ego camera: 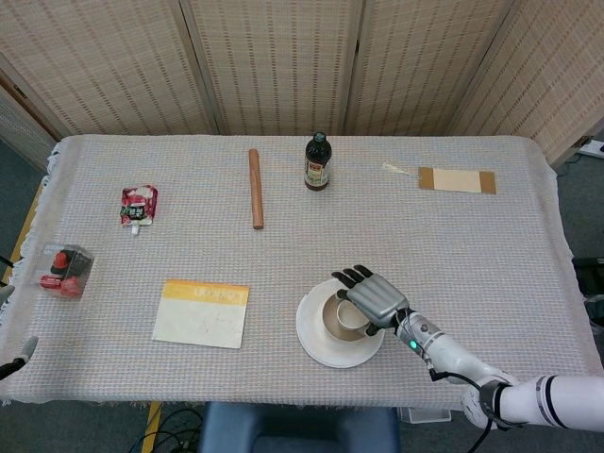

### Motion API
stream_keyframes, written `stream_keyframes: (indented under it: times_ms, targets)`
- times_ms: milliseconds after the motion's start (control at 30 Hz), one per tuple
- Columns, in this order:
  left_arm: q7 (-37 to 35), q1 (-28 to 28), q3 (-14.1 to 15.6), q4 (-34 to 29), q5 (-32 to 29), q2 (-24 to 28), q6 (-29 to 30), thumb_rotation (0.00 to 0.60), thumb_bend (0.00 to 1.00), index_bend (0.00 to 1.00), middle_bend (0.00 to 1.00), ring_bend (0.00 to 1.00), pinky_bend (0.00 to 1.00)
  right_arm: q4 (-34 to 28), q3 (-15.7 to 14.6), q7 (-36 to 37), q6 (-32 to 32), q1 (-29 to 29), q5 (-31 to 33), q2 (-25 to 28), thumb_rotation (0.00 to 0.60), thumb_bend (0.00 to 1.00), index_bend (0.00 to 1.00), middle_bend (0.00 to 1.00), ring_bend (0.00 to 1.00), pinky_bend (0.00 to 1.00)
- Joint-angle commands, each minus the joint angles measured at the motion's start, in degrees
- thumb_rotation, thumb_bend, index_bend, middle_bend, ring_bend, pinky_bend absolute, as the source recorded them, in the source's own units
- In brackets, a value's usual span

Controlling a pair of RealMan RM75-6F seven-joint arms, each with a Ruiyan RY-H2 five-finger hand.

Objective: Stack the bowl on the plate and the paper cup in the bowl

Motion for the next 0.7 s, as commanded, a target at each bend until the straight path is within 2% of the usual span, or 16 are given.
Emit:
stream_keyframes:
  times_ms: [33, 100, 167, 433, 567, 700]
  targets:
    - [0.11, 0.06, -0.04, -0.03, 0.02, -0.04, 0.13, 0.6, 0.3, 0.17, 0.0, 0.01, 0.24, -0.3, -0.29, 0.35, -1.31, 0.75, 1.24, 0.47, 0.6, 0.2, 0.16, 0.0, 0.0, 0.0]
    - [0.11, 0.11, -0.01, -0.06, 0.11, -0.04, 0.25, 0.6, 0.3, 0.17, 0.0, 0.01, 0.24, -0.24, -0.26, 0.65, -1.59, 1.04, 1.38, 0.59, 0.6, 0.17, 0.03, 0.0, 0.0, 0.0]
    - [0.15, 0.17, -0.02, -0.09, 0.16, -0.02, 0.35, 0.6, 0.3, 0.17, 0.0, 0.01, 0.24, -0.1, -0.3, 0.95, -1.53, 1.14, 1.24, 0.55, 0.6, 0.17, 0.0, 0.0, 0.0, 0.0]
    - [0.04, 0.21, -0.08, 0.01, 0.02, 0.04, 0.29, 0.6, 0.3, 0.17, 0.0, 0.01, 0.24, -1.3, -0.54, 2.76, -1.57, 1.04, 0.13, 2.43, 0.6, 0.17, 0.0, 0.0, 0.0, 0.0]
    - [0.13, 0.27, -0.13, 0.06, 0.0, 0.04, 0.42, 0.6, 0.3, 0.17, 0.0, 0.01, 0.24, -5.07, -0.69, 4.7, -0.87, -0.18, -2.31, 6.77, 0.6, 0.17, 0.0, 0.0, 0.0, 0.0]
    - [0.2, 0.22, -0.23, 0.04, -0.18, 0.01, 0.3, 0.6, 0.3, 0.17, 0.0, 0.01, 0.24, -9.57, -0.95, 7.5, 3.33, -3.97, -8.83, 12.45, 0.6, 0.16, 0.0, 0.0, 0.0, 0.0]
